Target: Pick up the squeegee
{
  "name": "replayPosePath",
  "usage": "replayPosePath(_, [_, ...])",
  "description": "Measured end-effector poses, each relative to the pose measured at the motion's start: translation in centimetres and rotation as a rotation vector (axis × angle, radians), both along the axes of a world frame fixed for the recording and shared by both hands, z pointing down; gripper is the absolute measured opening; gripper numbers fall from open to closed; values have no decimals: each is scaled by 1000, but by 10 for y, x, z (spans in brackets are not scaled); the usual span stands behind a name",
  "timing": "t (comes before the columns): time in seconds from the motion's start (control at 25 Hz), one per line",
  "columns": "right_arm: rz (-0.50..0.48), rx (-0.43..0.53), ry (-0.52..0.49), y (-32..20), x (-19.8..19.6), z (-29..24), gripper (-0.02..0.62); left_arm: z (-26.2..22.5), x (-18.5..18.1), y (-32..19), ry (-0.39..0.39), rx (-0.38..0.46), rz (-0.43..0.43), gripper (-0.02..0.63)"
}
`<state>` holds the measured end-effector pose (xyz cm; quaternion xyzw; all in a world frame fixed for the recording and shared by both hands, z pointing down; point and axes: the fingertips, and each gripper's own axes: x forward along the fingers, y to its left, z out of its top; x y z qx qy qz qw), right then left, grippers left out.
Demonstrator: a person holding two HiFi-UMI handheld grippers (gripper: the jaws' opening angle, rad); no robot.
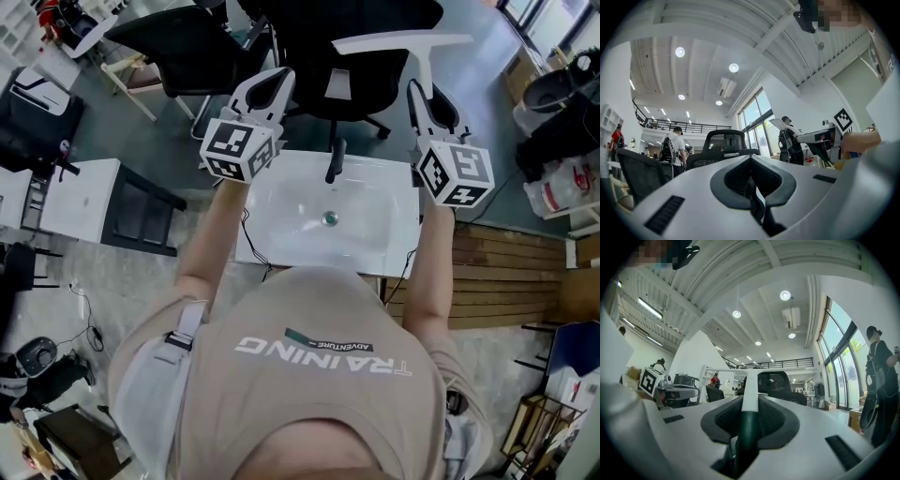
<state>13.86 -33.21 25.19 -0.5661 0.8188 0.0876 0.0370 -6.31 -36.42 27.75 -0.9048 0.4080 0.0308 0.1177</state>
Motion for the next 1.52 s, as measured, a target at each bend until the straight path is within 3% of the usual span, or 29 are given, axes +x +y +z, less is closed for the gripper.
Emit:
replayPosePath(0.76, [35, -18, 10, 11, 6, 0, 95, -4, 8, 8, -1, -8, 37, 12])
replayPosePath(1.52, [15, -15, -10, 20, 5, 0, 95, -4, -2, 22, -5, -3, -1, 12])
